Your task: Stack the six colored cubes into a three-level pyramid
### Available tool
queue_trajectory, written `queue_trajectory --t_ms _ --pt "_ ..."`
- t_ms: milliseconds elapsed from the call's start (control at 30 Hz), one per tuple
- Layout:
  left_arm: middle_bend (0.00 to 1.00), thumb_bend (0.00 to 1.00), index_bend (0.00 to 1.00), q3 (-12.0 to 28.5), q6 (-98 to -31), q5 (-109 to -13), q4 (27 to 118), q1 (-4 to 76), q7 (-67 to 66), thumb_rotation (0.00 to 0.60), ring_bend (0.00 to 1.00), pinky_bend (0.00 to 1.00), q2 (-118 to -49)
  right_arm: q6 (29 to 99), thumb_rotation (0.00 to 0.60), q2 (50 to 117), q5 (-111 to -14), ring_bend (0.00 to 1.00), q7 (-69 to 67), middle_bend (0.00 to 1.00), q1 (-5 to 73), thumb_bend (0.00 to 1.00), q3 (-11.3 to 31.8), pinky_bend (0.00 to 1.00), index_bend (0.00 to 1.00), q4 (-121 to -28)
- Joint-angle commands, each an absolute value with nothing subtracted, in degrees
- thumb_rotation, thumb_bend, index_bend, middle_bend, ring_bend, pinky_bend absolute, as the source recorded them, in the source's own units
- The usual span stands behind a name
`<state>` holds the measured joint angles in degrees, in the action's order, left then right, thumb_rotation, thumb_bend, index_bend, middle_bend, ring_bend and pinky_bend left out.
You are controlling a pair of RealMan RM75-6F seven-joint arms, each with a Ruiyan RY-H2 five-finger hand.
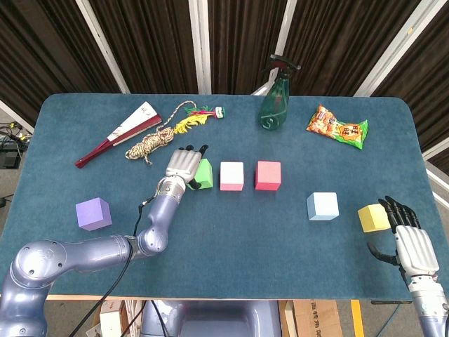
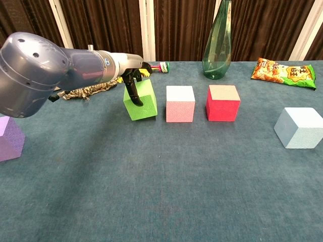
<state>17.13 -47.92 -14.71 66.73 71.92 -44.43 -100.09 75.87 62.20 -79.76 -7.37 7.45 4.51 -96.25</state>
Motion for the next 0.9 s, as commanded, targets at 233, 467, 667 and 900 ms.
queue_trajectory --t_ms 233,467,667,900 --pt "0.42 0.34 0.09 17.4 -46.5 -14.1 64.4 73.5 -45.1 0.6 0.12 0.2 -101.6 75.7 0.6 62.2 -79.8 0.0 -7.6 0.0 7.6 0.3 4.5 0.0 0.0 -96.2" --pt "0.42 0.34 0.09 17.3 -45.4 -13.8 62.7 74.4 -45.4 0.6 0.12 0.2 -102.9 75.3 0.6 62.1 -79.4 0.0 -8.0 0.0 7.7 0.3 4.6 0.0 0.0 -96.3" --pt "0.42 0.34 0.09 17.1 -44.7 -14.1 61.5 74.9 -45.5 0.6 0.12 0.2 -104.1 75.1 0.6 62.0 -79.4 0.0 -8.3 0.0 7.7 0.31 4.6 0.0 0.0 -96.4" --pt "0.42 0.34 0.09 17.1 -44.2 -14.6 59.9 75.5 -45.3 0.6 0.12 0.2 -105.2 75.0 0.6 61.8 -79.2 0.0 -8.8 0.0 7.8 0.3 4.6 0.0 0.0 -96.4"
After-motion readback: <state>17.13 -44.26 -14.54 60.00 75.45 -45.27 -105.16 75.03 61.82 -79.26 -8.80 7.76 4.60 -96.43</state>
